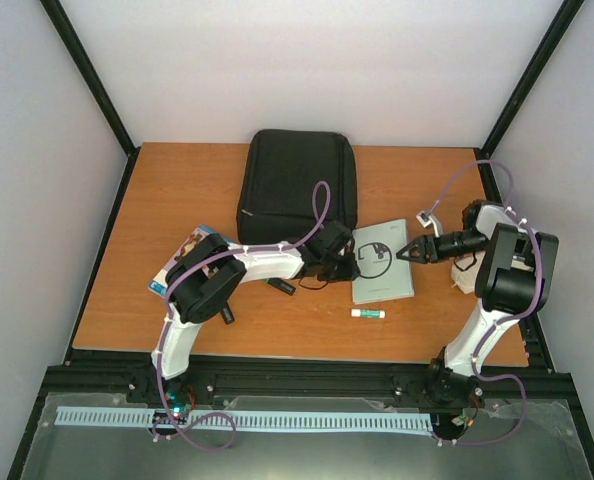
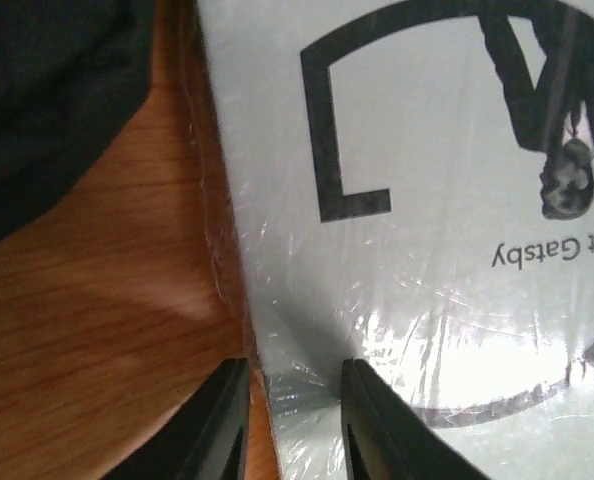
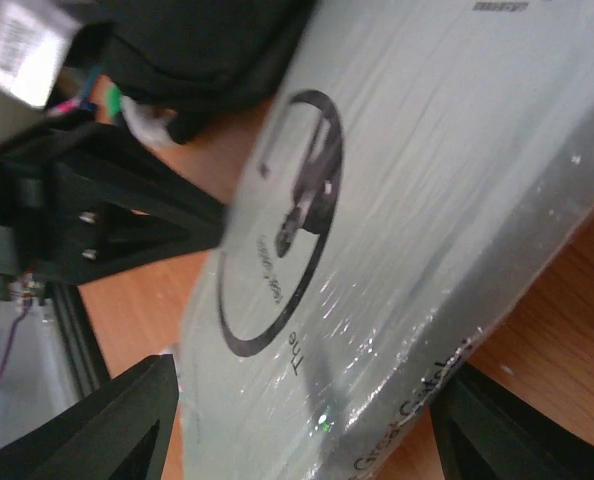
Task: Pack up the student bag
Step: Pick up the book from the center of the board.
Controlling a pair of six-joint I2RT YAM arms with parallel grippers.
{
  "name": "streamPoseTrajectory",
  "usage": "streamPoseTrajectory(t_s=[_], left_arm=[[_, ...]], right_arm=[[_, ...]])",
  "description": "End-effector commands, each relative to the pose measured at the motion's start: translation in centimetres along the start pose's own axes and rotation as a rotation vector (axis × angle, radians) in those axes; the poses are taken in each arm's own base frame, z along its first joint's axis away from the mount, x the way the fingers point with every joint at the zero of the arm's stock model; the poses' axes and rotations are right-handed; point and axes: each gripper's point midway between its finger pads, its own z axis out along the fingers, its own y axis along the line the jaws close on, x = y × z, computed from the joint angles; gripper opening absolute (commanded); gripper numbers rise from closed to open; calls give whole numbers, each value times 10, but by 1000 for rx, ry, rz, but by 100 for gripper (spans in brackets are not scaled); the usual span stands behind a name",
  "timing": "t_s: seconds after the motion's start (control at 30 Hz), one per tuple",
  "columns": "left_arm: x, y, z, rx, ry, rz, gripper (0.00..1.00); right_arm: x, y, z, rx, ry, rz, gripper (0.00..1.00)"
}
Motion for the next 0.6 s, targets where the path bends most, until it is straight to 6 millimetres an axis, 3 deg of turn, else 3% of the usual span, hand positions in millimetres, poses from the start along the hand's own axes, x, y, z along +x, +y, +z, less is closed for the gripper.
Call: streamPoseTrajectory(t_s=[0.0,0.13,0.37,0.57], left_arm=[[31,22,32,-21,79,6,34],[33,17,32,23,74,-2,38],[30,12,28,56,52,-6,37],[28,8,25,73,34,-3,37]], right_arm=[[-18,69,-4,-253,-116,16,66],[-23,71,-5,-277,-131,50,63],[-17,38,6,-132,-83,155,56],[-14,17,7,-9,-61,203,36]])
